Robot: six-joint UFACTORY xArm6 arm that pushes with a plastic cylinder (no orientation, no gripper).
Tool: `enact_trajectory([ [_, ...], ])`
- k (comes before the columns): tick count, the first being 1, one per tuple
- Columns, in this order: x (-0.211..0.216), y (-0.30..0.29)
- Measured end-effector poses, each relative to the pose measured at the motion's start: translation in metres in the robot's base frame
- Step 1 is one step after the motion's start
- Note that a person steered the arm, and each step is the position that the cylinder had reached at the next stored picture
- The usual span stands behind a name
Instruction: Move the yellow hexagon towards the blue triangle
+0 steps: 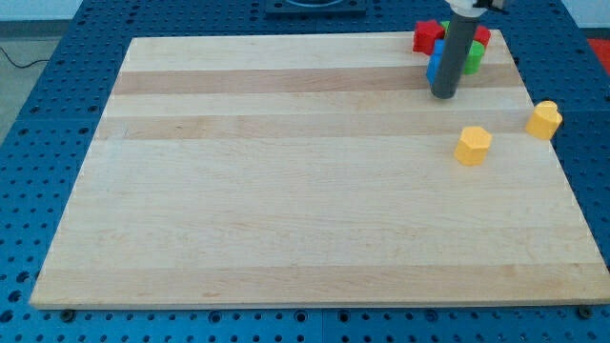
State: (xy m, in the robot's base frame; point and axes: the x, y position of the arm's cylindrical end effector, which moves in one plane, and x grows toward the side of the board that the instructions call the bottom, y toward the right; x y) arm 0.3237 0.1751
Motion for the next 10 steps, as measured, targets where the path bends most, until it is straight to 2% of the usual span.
enact_trajectory([
  [1, -0.016, -0.006],
  [2, -0.004, -0.006],
  [3, 0.025, 0.021],
  [5, 0.038, 0.166],
  [6, 0.052, 0.17],
  [7, 0.095, 0.15],
  [8, 0.114, 0.12],
  [10, 0.132, 0.01],
])
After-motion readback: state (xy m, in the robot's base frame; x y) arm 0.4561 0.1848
